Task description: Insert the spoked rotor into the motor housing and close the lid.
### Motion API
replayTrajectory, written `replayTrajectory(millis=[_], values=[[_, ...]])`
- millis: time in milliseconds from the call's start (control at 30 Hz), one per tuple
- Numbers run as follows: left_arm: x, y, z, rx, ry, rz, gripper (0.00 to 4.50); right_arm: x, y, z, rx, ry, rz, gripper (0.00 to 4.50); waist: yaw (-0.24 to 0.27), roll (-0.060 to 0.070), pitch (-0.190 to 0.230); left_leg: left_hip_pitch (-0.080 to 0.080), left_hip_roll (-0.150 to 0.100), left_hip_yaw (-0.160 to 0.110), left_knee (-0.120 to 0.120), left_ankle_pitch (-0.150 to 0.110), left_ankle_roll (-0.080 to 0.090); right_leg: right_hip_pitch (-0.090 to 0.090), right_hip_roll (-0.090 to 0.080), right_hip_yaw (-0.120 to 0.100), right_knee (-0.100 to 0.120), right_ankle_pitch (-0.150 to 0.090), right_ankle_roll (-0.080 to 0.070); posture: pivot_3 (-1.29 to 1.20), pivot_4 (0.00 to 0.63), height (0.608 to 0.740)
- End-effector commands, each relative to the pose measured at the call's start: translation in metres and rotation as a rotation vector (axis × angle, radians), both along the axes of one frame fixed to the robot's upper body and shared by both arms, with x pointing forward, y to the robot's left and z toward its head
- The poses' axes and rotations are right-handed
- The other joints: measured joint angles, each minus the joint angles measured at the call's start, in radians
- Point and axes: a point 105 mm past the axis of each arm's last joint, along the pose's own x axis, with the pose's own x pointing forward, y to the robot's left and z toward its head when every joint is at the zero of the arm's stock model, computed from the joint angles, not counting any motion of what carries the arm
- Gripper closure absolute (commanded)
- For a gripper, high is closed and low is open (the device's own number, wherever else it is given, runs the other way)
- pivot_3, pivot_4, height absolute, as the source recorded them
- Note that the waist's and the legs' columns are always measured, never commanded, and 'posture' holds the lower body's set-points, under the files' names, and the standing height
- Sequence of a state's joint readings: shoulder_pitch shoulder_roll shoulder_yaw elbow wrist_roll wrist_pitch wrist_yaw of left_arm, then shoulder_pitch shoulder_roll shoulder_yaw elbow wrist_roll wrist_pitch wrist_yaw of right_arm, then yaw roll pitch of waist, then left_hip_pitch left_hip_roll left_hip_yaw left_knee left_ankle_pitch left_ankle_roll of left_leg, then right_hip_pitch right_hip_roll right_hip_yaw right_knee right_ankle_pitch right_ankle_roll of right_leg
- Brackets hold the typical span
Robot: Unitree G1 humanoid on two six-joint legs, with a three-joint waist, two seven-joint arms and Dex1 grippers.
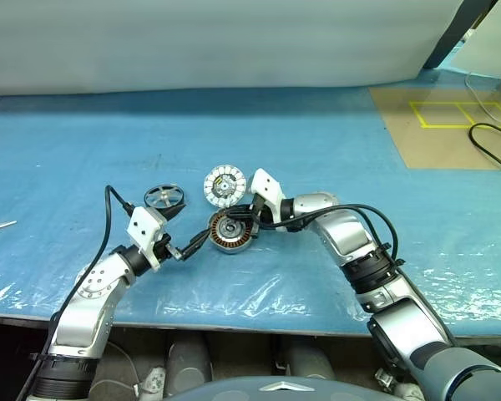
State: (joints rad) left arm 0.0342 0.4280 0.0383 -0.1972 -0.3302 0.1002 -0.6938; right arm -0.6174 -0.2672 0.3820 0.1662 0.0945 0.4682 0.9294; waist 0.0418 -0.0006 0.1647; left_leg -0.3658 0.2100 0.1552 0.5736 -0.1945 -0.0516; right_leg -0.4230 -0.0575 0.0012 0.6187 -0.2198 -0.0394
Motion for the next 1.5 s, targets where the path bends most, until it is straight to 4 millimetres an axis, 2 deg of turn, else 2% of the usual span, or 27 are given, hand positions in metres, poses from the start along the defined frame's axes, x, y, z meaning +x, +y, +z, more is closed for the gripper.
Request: replayTrajectory(millis=[33, 367, 500, 633, 667, 767, 833, 900, 1000, 1167, 1300, 1367, 1500], values=[[0.001, -0.001, 0.007, -0.004, -0.027, -0.005, 0.0, -0.003, 0.006, 0.0, 0.0, -0.034, 0.012, 4.46, 0.0, 0.0, 0.0, 0.0, 0.0, 0.0, 0.0, 0.0, 0.0, 0.0, 0.0, 0.0, 0.0, 0.0, 0.0, 0.0, 0.15, 0.74], [0.003, -0.001, 0.007, -0.001, -0.027, -0.007, 0.0, -0.025, 0.009, -0.015, -0.026, 0.053, 0.088, 4.46, 0.0, 0.0, 0.0, 0.0, 0.0, 0.0, 0.0, 0.0, 0.0, 0.0, 0.0, 0.0, 0.0, 0.0, 0.0, 0.0, 0.15, 0.74], [0.003, -0.001, 0.007, -0.001, -0.028, -0.007, 0.0, -0.024, 0.005, -0.018, -0.041, 0.054, 0.077, 4.46, 0.0, 0.0, 0.0, 0.001, 0.0, 0.0, 0.0, 0.0, 0.0, 0.0, 0.0, 0.0, 0.0, 0.0, 0.0, 0.0, 0.15, 0.74], [0.004, -0.001, 0.007, -0.002, -0.029, -0.007, 0.0, -0.014, -0.001, -0.026, -0.064, 0.046, 0.01, 4.46, 0.0, 0.0, 0.0, 0.001, 0.0, 0.0, 0.0, 0.0, 0.0, 0.0, 0.0, 0.0, 0.0, 0.0, 0.0, 0.0, 0.15, 0.74], [0.004, -0.002, 0.007, -0.002, -0.029, -0.007, 0.0, -0.014, 0.0, -0.024, -0.02, 0.086, -0.008, 4.46, 0.0, 0.0, 0.0, 0.001, 0.0, 0.0, 0.0, 0.0, 0.0, 0.0, 0.0, 0.0, 0.0, 0.0, 0.0, 0.0, 0.15, 0.74], [0.004, -0.002, 0.008, -0.012, -0.033, -0.002, 0.0, -0.014, 0.008, 0.007, 0.236, 0.249, -0.039, 4.46, 0.0, 0.0, 0.0, 0.001, 0.0, 0.0, 0.0, 0.0, 0.0, 0.0, 0.0, 0.0, 0.0, 0.0, 0.0, 0.0, 0.15, 0.74], [0.007, 0.001, 0.013, -0.037, -0.044, 0.015, 0.0, -0.011, 0.007, 0.026, 0.322, 0.251, -0.037, 4.46, 0.0, 0.0, 0.0, 0.001, 0.0, 0.0, 0.0, 0.0, 0.001, 0.0, 0.0, 0.0, 0.0, 0.0, 0.0, 0.0, 0.15, 0.74], [0.01, 0.006, 0.018, -0.042, -0.054, 0.033, 0.0, -0.006, 0.004, 0.039, 0.352, 0.213, -0.046, 4.46, 0.001, 0.0, 0.0, 0.0, 0.0, 0.0, 0.0, 0.0, 0.0, 0.0, 0.0, 0.0, 0.0, 0.0, 0.0, 0.0, 0.15, 0.74], [0.013, 0.012, 0.024, -0.003, -0.069, 0.033, 0.0, -0.003, 0.0, 0.043, 0.305, 0.14, -0.042, 4.46, 0.001, 0.0, 0.0, 0.0, 0.0, 0.0, 0.0, 0.0, 0.0, 0.0, 0.0, 0.0, 0.0, 0.0, 0.0, 0.0, 0.15, 0.74], [0.033, 0.029, 0.043, 0.06, -0.073, 0.018, 0.0, 0.0, -0.009, 0.045, 0.23, 0.057, -0.033, 4.46, 0.003, 0.0, 0.0, 0.0, 0.0, -0.001, 0.0, 0.0, 0.0, 0.0, 0.0, 0.0, 0.0, 0.0, 0.0, 0.0, 0.15, 0.74], [0.059, 0.035, 0.052, 0.124, -0.022, -0.027, 0.0, 0.001, -0.015, 0.044, 0.194, 0.027, -0.037, 4.46, 0.003, 0.0, 0.0, 0.0, -0.002, -0.001, 0.0, 0.0, 0.0, 0.0, 0.0, 0.0, 0.002, 0.0, 0.0, 0.0, 0.15, 0.74], [0.072, 0.038, 0.055, 0.184, 0.011, -0.063, 0.0, 0.001, -0.018, 0.043, 0.181, 0.017, -0.046, 4.46, 0.004, 0.0, 0.0, 0.0, -0.002, -0.001, 0.001, 0.0, -0.001, 0.0, 0.0, 0.0, 0.002, 0.0, 0.0, 0.0, 0.15, 0.74], [0.095, 0.057, 0.052, 0.281, 0.14, -0.03, 0.0, -0.001, -0.018, 0.039, 0.169, 0.011, -0.052, 4.46, 0.001, 0.0, 0.0, -0.001, -0.002, -0.002, 0.001, 0.001, -0.001, 0.0, 0.0, 0.0, 0.001, 0.0, 0.0, 0.0, 0.15, 0.74]])
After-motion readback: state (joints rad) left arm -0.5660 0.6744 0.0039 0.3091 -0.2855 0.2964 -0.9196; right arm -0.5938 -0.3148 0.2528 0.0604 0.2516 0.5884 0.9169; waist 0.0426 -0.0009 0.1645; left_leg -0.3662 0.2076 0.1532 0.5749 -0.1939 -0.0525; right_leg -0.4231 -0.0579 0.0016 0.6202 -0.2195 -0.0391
